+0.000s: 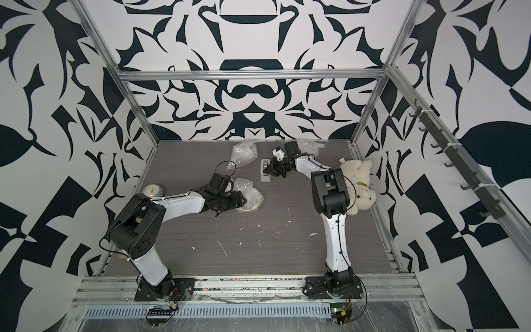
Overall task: Wrap bowls in bubble wrap
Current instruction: Tear off the tape using the Tape Cutter.
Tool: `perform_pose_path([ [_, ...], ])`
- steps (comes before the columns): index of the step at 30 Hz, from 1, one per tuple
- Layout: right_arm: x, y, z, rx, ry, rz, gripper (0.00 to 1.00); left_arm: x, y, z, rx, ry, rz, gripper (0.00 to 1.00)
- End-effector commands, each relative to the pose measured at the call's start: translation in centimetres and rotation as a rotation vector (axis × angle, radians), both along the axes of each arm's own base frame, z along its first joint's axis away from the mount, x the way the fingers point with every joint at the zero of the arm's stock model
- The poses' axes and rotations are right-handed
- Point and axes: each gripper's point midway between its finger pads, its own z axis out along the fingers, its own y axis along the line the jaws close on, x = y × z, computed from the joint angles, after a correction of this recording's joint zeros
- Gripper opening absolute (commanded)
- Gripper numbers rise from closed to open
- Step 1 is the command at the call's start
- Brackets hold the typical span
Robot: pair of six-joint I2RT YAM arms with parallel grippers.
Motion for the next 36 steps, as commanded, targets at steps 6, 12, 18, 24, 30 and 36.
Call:
perform_pose_path([
  [6, -4.9, 1.1, 4.3, -0.011, -0.055, 0.085, 0.00, -2.1, 2.9, -3.5, 0.131, 0.110, 0.024, 0.72],
  [12, -8.7, 1.3, 1.4, -0.050, 0.008, 0.122, 0.00, -2.0, 2.7, -3.4, 0.128, 0.110, 0.021, 0.72],
  [18, -9.2, 0.5, -1.0, -0.075, 0.040, 0.112, 0.00, -1.8, 2.5, -3.2, 0.124, 0.109, 0.015, 0.72],
  [24, -9.6, 0.3, -2.6, -0.081, 0.076, 0.116, 0.00, -1.9, 2.7, -3.1, 0.129, 0.106, 0.020, 0.72],
  [30, -10.7, -0.4, -5.3, -0.092, 0.129, 0.110, 0.00, -1.9, 2.6, -3.3, 0.126, 0.110, 0.020, 0.72],
  [36, -11.0, -3.0, -6.7, -0.083, 0.169, 0.043, 0.00, -1.9, 2.7, -3.3, 0.132, 0.108, 0.019, 0.72],
])
